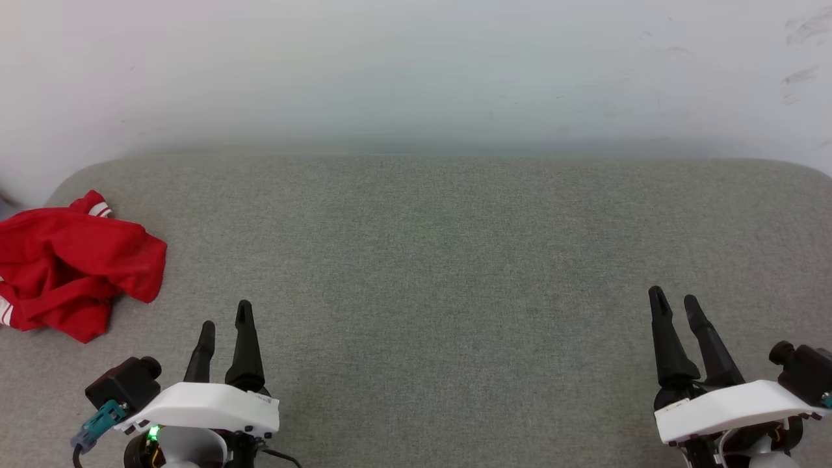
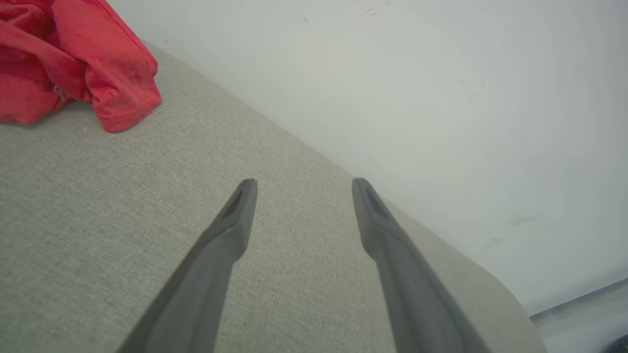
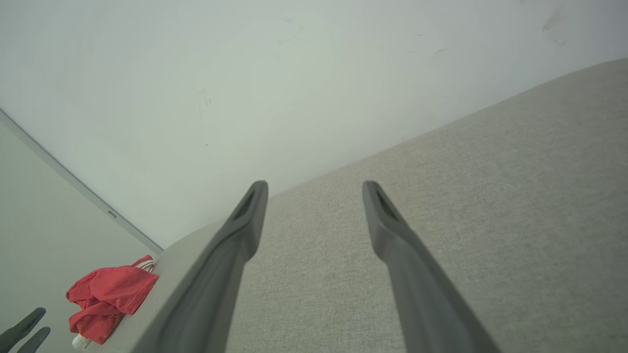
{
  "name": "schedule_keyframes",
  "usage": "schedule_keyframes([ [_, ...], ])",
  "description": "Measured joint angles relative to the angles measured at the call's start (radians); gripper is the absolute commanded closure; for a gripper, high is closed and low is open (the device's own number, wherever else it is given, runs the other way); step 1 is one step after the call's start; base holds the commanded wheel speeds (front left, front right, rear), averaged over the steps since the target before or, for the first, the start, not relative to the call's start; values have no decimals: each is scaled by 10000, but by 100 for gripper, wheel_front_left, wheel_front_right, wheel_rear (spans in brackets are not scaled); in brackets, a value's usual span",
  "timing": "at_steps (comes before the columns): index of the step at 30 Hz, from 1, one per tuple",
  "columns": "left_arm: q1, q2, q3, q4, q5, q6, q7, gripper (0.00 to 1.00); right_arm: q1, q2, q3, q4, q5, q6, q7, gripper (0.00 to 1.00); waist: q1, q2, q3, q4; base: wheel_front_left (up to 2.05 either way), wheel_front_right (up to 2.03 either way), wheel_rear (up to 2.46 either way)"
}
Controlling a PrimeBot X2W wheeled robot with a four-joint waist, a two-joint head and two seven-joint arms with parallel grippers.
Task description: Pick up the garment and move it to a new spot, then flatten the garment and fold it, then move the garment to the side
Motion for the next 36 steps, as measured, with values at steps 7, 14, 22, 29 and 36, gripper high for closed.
schedule_keyframes([
  [7,8,84,-245,-199,851,140,-207,0,75,0,113,-146,-953,0,-184,0,0,0,10,16,0,0,0],
  [14,52,259,-497,-311,1634,322,-370,0,89,-2,215,-284,-1712,0,-357,0,0,0,13,31,0,0,0],
  [22,103,447,-888,-416,2518,568,-579,0,115,-2,313,-416,-2688,2,-545,0,0,0,2,65,0,0,0],
  [29,131,596,-1162,-510,3154,769,-742,0,191,-2,389,-518,-3450,2,-721,0,0,0,-46,86,0,0,0],
  [36,175,658,-1292,-571,3758,928,-899,0,305,-2,414,-623,-4132,2,-884,0,0,0,-87,99,0,0,0],
])
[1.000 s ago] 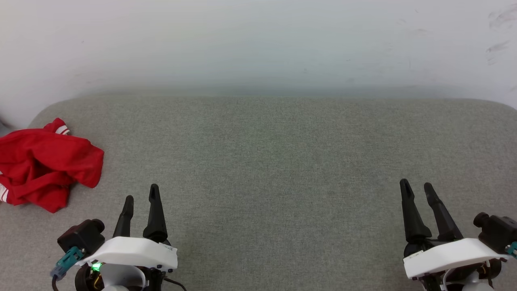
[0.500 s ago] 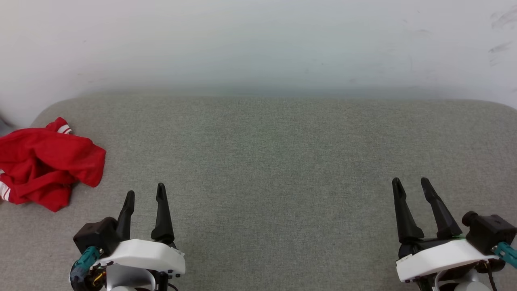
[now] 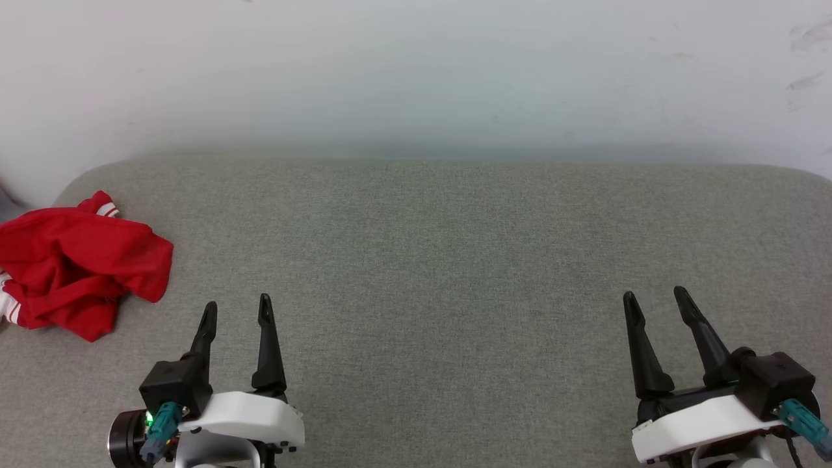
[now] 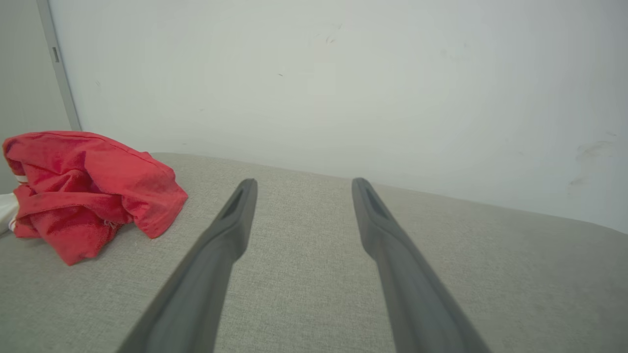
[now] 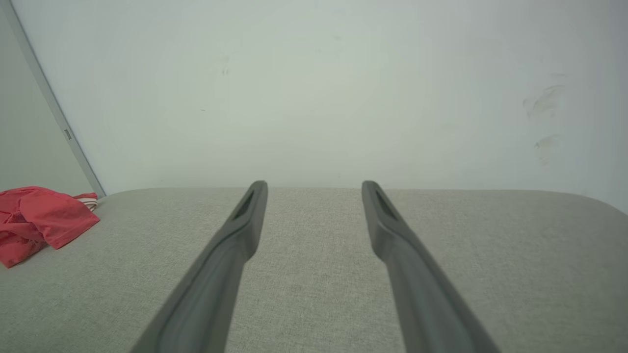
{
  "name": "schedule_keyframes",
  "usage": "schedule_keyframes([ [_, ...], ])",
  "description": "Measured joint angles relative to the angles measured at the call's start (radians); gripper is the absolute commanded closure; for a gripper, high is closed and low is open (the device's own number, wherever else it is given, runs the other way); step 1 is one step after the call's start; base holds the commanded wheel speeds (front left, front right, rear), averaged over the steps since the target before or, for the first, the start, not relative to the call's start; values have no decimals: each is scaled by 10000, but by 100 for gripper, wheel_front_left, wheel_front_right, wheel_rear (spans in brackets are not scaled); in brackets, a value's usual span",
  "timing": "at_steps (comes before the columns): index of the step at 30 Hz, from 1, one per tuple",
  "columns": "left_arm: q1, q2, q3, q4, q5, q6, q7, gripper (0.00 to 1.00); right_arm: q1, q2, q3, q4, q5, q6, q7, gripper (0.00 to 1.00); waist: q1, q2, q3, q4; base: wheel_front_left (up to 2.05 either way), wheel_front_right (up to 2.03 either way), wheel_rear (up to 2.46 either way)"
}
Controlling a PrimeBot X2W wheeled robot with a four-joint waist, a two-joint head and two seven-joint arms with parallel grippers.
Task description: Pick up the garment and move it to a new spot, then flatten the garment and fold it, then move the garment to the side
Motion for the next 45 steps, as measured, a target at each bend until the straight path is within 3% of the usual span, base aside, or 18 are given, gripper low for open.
schedule_keyframes([
  [10,92,13,-127,-29,713,56,-211,0,10,0,-35,-163,-819,0,-192,0,0,0,-8,28,0,0,0],
  [28,204,-295,169,69,1937,-495,-556,0,107,-2,-228,-232,-1367,2,-537,0,0,0,-15,82,0,0,0],
  [45,308,-541,539,167,2525,-828,-673,0,127,-4,-428,48,-702,2,-698,0,0,0,25,98,0,0,0],
])
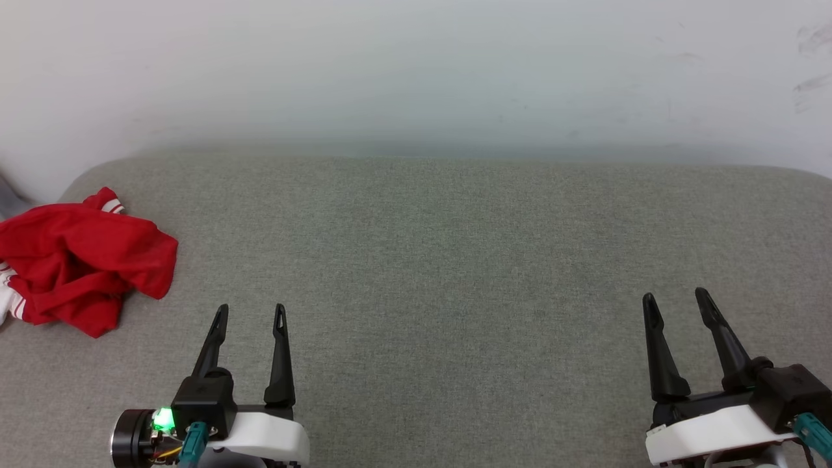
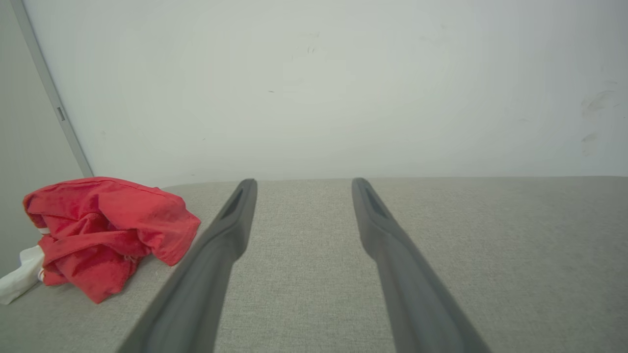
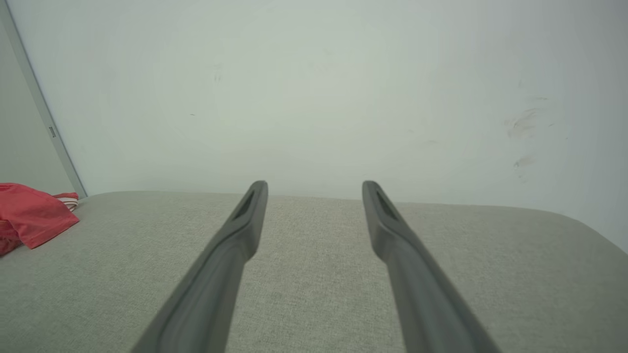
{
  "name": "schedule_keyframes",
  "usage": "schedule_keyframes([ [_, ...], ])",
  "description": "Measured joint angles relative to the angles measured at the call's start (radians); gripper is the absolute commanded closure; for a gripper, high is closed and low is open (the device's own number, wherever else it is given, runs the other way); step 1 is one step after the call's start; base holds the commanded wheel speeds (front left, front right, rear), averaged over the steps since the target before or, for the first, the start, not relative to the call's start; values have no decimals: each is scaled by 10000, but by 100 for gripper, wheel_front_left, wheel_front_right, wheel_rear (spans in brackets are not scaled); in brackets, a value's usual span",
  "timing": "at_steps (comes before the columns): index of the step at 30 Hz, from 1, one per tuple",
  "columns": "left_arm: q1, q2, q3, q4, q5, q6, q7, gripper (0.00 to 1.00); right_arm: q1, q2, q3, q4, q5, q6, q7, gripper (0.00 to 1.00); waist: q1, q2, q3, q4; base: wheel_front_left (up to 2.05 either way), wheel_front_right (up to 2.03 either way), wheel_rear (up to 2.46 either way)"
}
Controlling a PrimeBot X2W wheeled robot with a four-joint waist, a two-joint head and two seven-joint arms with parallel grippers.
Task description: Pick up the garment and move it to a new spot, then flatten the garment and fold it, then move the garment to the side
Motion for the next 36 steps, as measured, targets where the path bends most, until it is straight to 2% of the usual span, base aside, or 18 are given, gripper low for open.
schedule_keyframes([
  [21,-1,-96,171,136,94,-148,0,0,24,0,-23,90,119,0,0,0,0,0,33,129,0,0,0],
  [28,-27,-105,199,159,109,-167,-13,0,51,0,-23,48,56,0,0,0,0,0,79,540,0,0,0],
  [36,-49,-111,299,167,163,-109,-13,0,105,0,-29,-33,-29,0,0,0,0,0,137,1326,0,0,0],
])
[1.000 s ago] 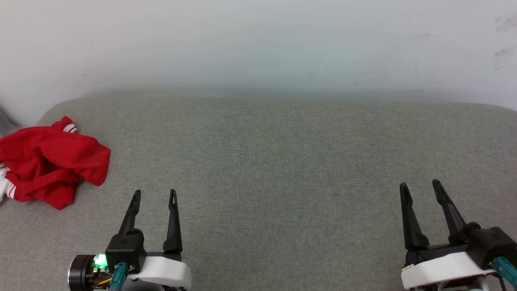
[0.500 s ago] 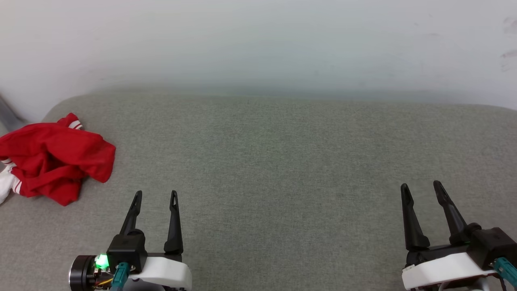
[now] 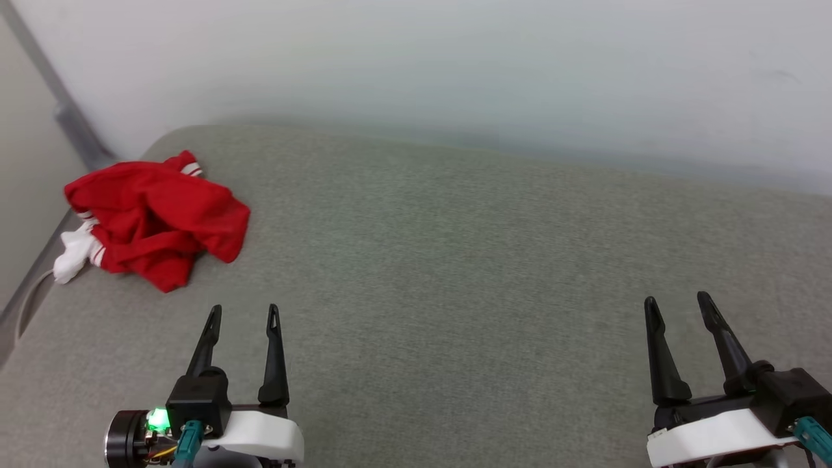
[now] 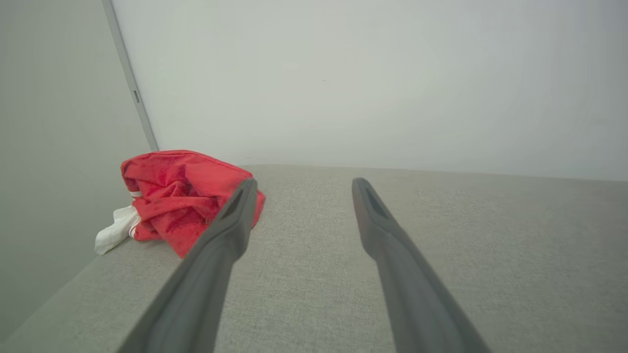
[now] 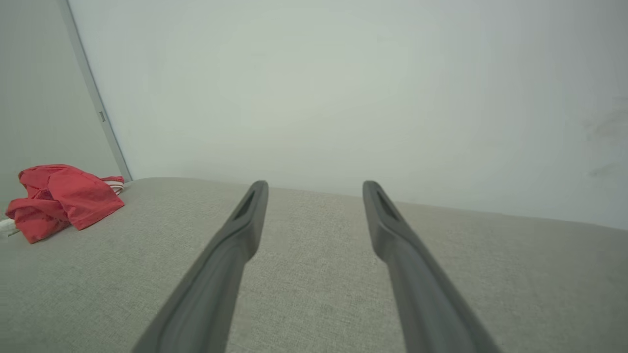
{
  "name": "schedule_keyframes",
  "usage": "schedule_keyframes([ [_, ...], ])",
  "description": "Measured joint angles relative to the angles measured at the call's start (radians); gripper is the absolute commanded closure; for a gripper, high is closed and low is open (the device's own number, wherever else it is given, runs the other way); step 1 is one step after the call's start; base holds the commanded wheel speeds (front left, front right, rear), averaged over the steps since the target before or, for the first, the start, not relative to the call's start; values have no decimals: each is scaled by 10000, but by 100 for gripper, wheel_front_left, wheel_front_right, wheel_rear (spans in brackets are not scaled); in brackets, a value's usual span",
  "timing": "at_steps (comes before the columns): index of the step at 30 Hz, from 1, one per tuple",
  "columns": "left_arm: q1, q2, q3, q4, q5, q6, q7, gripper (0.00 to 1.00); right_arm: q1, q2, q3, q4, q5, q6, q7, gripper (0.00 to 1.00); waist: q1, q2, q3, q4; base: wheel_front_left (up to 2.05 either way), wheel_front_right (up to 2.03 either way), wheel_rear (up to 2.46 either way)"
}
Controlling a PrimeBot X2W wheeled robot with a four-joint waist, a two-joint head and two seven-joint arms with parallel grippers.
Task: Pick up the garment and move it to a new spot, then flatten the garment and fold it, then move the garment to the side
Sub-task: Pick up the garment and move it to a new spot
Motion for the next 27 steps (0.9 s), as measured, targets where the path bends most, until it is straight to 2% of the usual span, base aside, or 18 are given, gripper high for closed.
schedule_keyframes([
  [19,-42,-4,226,-12,-86,-2,0,0,5,-2,42,-65,-107,0,0,0,0,0,140,2389,0,0,0],
  [27,-36,-6,274,-77,-184,4,0,0,9,0,75,-115,-284,0,0,0,0,0,196,3138,0,0,0],
])
